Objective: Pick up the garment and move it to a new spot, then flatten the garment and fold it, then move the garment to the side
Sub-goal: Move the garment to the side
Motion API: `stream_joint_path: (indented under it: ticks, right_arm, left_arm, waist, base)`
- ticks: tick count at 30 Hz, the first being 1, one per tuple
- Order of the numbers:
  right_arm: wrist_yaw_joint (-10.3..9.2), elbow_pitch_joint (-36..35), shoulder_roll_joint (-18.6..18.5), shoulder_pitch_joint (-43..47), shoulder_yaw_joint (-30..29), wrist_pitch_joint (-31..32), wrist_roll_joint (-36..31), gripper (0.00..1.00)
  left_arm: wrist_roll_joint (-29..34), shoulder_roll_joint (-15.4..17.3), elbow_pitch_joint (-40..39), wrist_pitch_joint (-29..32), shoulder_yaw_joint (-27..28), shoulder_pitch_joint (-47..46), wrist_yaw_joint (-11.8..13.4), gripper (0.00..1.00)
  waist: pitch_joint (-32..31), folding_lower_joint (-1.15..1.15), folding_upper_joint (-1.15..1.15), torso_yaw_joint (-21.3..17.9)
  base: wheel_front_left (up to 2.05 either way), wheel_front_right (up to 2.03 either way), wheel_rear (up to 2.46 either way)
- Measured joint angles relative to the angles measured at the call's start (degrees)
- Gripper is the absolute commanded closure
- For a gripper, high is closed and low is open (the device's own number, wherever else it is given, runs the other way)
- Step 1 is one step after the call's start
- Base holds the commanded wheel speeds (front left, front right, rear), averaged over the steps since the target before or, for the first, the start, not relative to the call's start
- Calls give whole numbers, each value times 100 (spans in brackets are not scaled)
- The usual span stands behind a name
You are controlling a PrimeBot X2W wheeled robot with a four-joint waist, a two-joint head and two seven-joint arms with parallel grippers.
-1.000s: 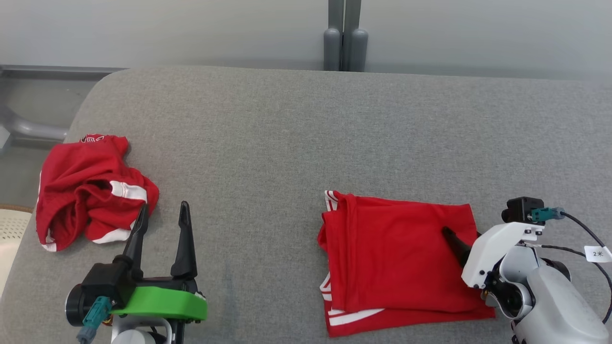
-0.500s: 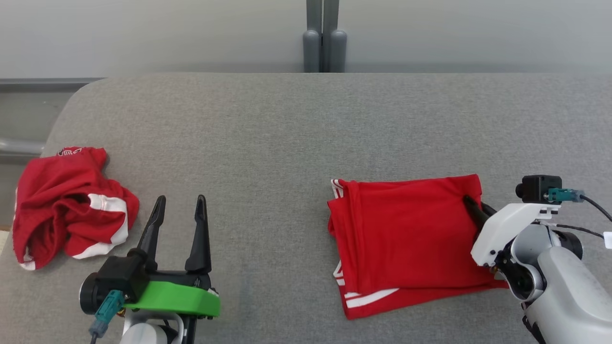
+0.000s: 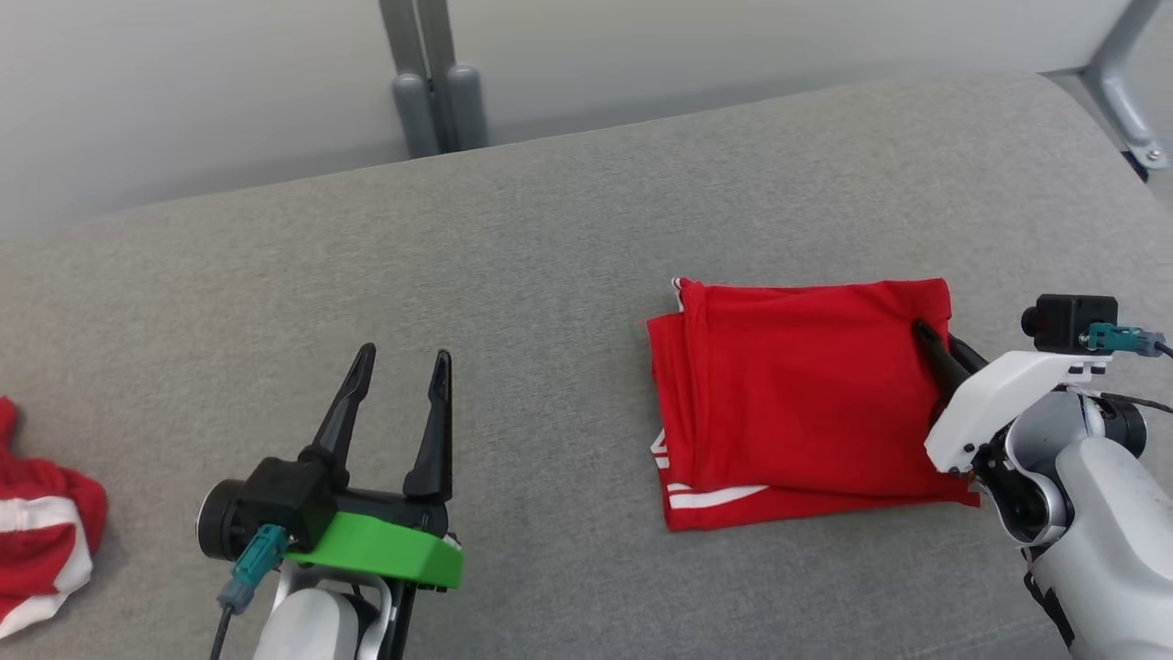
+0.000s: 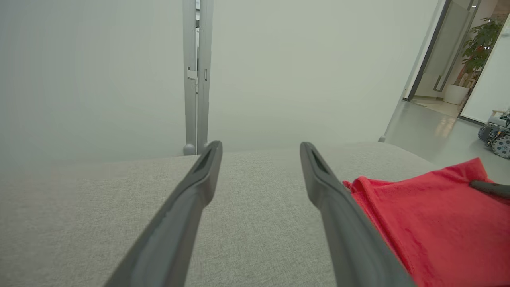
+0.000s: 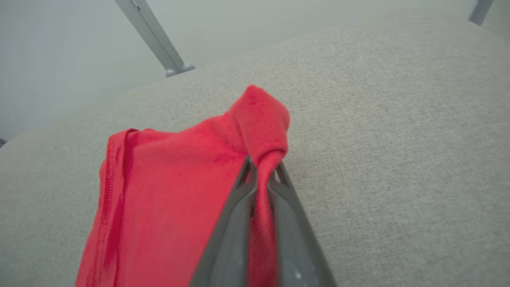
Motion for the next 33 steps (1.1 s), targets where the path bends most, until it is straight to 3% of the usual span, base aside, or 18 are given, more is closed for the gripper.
stream_joint_path:
  ticks: [10,16,22,33]
  right_arm:
    - [0,36,-25,-102,236,-344,254,100]
    - [-1,129,-30,-215,370,-525,358,100]
    - [0,248,-196,-608,553,-667,381,100]
    - [0,732,-1112,-2276,992,-708,391,100]
  left_arm:
    - [29,12,135,1,-236,-232,-43,0]
    - [54,89,127,30,-267,-350,-43,0]
    - [82,145,36,98,-339,-478,-43,0]
    - [221,379,-412,322,-407,-956,-43,0]
  waist:
    - [128,0,0,-979]
    - [320,0,0,-1314]
    - [618,0,0,-1352]
    - [1459,0,0,-1087]
  base:
    - [0,0,0]
    - [0,0,0]
    - [0,0,0]
    - [0,0,0]
